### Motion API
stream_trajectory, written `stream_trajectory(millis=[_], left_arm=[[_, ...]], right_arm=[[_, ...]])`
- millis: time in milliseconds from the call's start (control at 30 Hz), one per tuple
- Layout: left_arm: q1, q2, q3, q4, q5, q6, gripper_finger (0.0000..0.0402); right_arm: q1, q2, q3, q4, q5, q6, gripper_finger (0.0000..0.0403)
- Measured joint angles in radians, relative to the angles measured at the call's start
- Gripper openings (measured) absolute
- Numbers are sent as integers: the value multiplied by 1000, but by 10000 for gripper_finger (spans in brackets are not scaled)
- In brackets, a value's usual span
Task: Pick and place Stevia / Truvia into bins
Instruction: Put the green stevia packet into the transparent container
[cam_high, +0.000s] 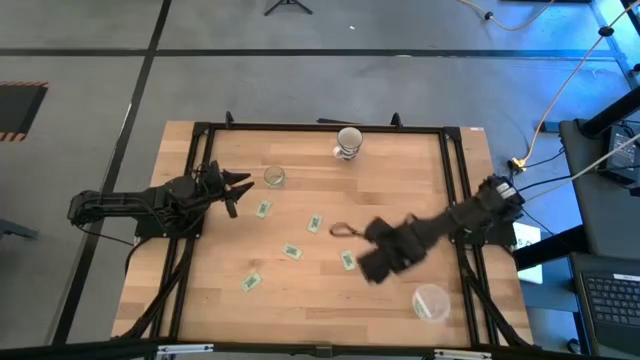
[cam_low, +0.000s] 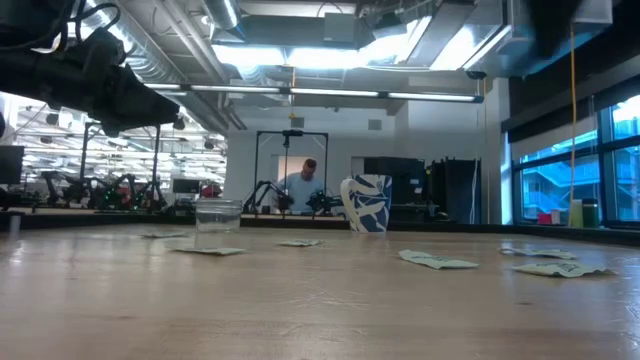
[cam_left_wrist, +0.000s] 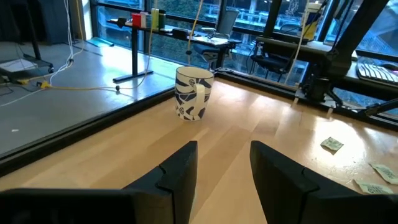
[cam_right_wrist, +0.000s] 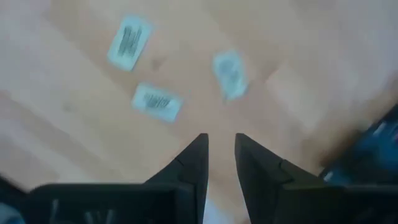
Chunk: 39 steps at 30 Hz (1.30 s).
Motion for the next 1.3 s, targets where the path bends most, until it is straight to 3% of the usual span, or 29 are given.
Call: stream_trajectory(millis=[100,233,367,533,800,1000,1300], left_arm=[[0,0,0,0,0,0,143],[0,0,0,0,0,0,143],[0,0,0,0,0,0,143],[0,0,0,0,0,1,143],[0,0,0,0,-2,3,143],[0,0,0,0,-3,3,143],[0,0,0,-2,-3,3,143]], right_arm=[[-85,-11,0,0,33,-233,83],[-157,-19,-1,-1,107,-303,83],[-223,-87,-46,4,115,-356,83],[-290,-277,-200,58,79,-263,83],[-357,-587,-544,337,1,-91,83],[-355,-624,-746,482,-2,17,83],[-355,-605,-978,845,-151,93,83]])
